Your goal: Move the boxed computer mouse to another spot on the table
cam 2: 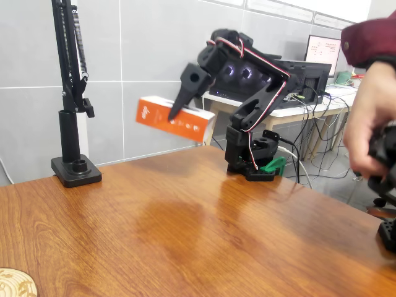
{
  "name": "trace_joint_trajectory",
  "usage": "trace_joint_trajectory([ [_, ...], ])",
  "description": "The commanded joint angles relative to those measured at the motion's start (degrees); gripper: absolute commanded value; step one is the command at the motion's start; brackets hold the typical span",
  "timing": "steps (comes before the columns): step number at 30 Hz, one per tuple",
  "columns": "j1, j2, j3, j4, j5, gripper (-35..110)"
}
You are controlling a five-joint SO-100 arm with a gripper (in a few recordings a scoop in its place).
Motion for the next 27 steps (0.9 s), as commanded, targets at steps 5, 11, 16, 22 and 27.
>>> trace_joint_trajectory([
  [5, 0.3, 8.4, 14.2, -4.3, 1.4, 0],
  [11, 1.1, 11.4, 20.7, -9.1, -1.3, 4],
  [16, 0.8, 7.8, 23.9, -18.4, -1.8, 7],
  [22, -0.9, -7.6, 21.4, -29.0, -1.4, 8],
  [27, -1.6, -19.7, 15.9, -32.3, -1.8, 8],
])
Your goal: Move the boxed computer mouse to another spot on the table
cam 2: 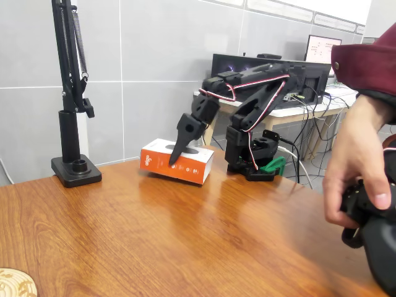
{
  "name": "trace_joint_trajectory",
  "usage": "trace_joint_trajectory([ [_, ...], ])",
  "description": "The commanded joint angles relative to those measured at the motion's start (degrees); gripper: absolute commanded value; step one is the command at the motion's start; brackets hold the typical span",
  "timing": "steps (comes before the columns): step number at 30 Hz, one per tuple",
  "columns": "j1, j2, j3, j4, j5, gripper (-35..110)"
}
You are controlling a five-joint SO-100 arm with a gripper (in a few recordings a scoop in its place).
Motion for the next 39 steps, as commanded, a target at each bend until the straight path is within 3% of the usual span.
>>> trace_joint_trajectory([
  [1, -0.9, -4.7, -4.3, -1.8, -0.5, 8],
  [6, -1.0, -6.4, -4.7, -2.3, 0.1, 13],
  [9, -1.1, -6.9, -4.0, -4.6, -0.5, 25],
  [11, -1.5, -7.5, -3.9, -5.1, -0.4, 37],
  [18, -2.4, -9.1, -4.4, -7.8, -0.6, 102],
  [19, -2.3, -9.4, -4.4, -8.0, 0.5, 103],
  [29, -1.1, -6.7, -6.4, -7.1, 4.9, 103],
  [31, -1.5, -5.9, -7.4, -7.8, 4.7, 96],
  [35, -2.8, -6.2, -14.9, -6.9, 6.5, 67],
  [39, -6.7, -9.8, -27.6, -7.4, 9.7, 58],
])
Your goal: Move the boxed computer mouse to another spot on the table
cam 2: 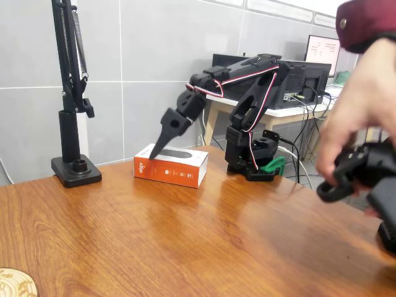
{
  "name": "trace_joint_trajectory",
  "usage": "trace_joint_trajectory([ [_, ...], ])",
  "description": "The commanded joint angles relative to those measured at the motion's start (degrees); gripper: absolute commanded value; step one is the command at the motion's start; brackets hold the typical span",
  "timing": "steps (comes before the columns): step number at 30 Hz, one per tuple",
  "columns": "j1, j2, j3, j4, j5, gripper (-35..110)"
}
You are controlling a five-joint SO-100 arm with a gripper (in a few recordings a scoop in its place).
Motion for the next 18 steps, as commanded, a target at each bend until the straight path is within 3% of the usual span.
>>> trace_joint_trajectory([
  [1, -3.3, -1.5, -12.8, -0.3, 3.2, 55],
  [7, -9.3, 2.8, -26.7, -10.4, 13.6, 41],
  [14, -10.2, 15.6, -32.5, -16.5, 6.4, 24],
  [18, -8.8, 20.7, -33.3, -17.3, 9.1, 0],
])
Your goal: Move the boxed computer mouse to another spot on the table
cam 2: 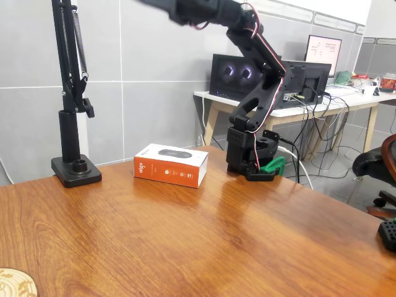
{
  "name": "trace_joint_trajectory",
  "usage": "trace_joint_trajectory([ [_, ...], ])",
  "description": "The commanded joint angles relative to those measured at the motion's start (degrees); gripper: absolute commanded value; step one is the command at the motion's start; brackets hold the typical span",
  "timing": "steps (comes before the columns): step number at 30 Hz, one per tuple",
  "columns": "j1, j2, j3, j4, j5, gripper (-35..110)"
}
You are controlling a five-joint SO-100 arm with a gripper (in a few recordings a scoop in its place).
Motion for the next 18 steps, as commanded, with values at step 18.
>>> trace_joint_trajectory([
  [18, 2.2, 29.5, 18.9, -15.1, -8.5, 0],
])
